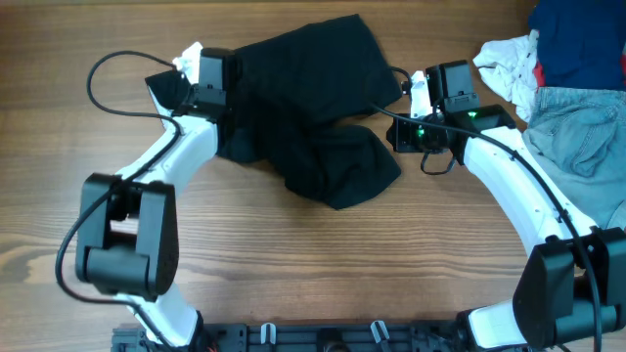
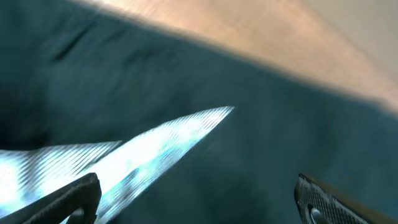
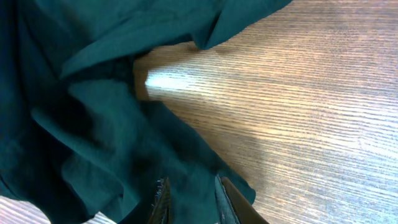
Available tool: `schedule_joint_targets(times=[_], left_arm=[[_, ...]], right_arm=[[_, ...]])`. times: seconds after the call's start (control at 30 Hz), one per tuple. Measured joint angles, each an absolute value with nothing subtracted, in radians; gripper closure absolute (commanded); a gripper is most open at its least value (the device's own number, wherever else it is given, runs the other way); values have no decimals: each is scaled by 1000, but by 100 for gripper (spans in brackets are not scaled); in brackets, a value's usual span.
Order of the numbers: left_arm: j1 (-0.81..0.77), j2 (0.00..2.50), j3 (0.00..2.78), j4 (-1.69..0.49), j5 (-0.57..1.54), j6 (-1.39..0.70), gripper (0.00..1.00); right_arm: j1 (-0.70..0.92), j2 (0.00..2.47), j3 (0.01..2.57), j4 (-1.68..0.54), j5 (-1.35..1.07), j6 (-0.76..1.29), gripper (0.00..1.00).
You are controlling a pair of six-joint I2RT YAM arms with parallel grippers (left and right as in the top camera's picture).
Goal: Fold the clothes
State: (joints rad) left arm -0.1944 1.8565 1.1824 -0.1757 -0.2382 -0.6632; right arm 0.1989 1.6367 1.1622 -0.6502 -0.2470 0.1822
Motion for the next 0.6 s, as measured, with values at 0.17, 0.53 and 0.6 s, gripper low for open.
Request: schedule_joint_targets(times=[0.17, 0.53, 0.6], left_arm=[[-196, 1665, 1179, -446, -238, -668, 0], [-196, 1452, 1166, -824, -238, -803, 1], [-196, 1485, 1135, -824, -226, -815, 1]], right_arm=[[199, 1637, 1162, -648, -247, 182, 75], [199, 1637, 1162, -646, -247, 182, 74], [199, 1637, 1162, -646, -247, 181, 74]])
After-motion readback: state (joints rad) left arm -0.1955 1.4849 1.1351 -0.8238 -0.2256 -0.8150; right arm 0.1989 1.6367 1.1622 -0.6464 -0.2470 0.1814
